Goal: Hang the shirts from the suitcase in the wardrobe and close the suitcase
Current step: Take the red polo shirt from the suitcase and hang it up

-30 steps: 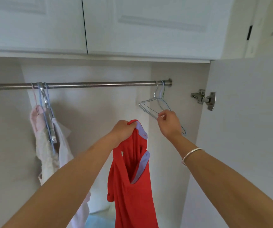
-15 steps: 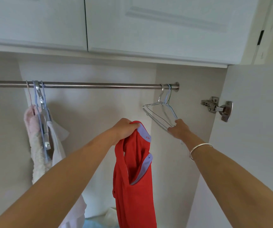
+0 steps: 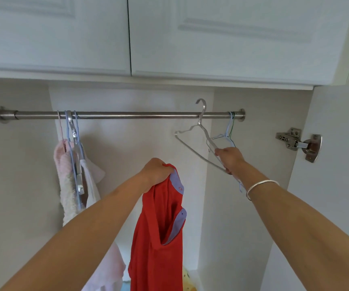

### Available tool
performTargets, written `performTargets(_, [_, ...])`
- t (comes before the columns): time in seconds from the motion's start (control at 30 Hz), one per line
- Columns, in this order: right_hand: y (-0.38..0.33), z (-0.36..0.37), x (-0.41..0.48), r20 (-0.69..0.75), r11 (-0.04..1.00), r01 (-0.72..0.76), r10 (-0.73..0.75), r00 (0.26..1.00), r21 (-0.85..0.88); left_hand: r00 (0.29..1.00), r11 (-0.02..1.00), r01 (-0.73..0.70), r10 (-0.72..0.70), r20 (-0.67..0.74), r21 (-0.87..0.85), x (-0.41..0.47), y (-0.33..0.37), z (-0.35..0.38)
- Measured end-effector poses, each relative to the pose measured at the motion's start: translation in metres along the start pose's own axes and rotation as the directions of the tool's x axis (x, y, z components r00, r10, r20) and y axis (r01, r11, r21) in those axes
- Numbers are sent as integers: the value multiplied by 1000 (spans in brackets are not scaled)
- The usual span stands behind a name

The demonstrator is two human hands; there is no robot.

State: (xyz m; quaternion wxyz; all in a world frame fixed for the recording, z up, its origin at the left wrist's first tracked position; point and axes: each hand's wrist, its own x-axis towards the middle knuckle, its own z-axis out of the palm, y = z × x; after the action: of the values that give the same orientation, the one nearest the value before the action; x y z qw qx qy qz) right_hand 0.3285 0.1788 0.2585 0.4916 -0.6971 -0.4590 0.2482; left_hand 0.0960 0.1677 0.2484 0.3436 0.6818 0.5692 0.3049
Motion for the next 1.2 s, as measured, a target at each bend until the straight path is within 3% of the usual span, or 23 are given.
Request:
performTargets(0.13, [-1,-10,-21,153,999,31,-24,988,-40,997,999,-34,35,-74,18,-3,-7,-3])
performTargets(0.23, [-3,-17,-44,318,974,67,5,948,-217,994,998,-64,64,-85,2,-8,-13,-8])
performTargets(0.37, [-4,-22,-67,443,935,145,13,897,-323,991,1000,3,-5,-135,-12,-10,-26,-16])
performTargets(0.6, [6,-23,-91,503,935,185,-8,864,-302,996,983,50,-35,-88,178,-27,-46,-21])
performTargets(0.77, [-3,1,-108,545,816,294,30,838,-498,996,979,87,-78,-51,185,-42,-48,-14])
performTargets(0.87, [-13,31,-122,569,871,321,-59,820,-372,1000,973,4,-8,18,232,-51,-35,2])
performTargets(0.97, [-21,57,-132,486,923,317,-179,856,-218,994,958,-53,24,105,282,-53,-23,10])
performTargets(1.07, [-16,62,-127,270,905,320,-246,931,-280,988,960,-53,11,151,276,-55,-23,2])
performTargets(1.2, [-1,42,-113,50,892,181,-176,983,-414,984,932,-35,-30,174,360,-60,-37,-24])
